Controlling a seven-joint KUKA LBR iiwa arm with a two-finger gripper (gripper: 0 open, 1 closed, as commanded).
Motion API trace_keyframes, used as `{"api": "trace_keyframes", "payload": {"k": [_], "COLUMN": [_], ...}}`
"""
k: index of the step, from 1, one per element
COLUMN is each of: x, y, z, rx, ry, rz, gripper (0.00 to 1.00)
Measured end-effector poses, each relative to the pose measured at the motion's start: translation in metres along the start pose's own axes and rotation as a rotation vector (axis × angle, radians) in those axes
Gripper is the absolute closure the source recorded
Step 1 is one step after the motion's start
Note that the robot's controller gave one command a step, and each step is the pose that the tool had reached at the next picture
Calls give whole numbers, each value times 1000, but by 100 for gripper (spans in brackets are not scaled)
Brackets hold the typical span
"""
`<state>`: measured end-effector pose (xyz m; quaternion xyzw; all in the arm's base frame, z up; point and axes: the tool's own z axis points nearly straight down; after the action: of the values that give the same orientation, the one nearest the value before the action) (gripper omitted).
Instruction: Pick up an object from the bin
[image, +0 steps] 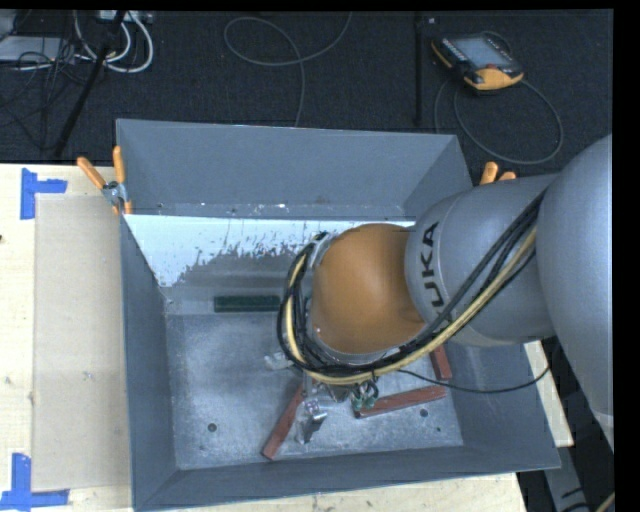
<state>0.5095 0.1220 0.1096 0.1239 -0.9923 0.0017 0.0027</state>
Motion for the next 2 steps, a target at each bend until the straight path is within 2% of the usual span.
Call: {"api": "trace_keyframes", "payload": {"k": [1, 2], "x": [23, 23], "y": [-13, -13], "z": [36, 36], "rx": [-2, -2], "ry": [-16, -16], "rz": [-304, -303], "gripper": [100, 100]}}
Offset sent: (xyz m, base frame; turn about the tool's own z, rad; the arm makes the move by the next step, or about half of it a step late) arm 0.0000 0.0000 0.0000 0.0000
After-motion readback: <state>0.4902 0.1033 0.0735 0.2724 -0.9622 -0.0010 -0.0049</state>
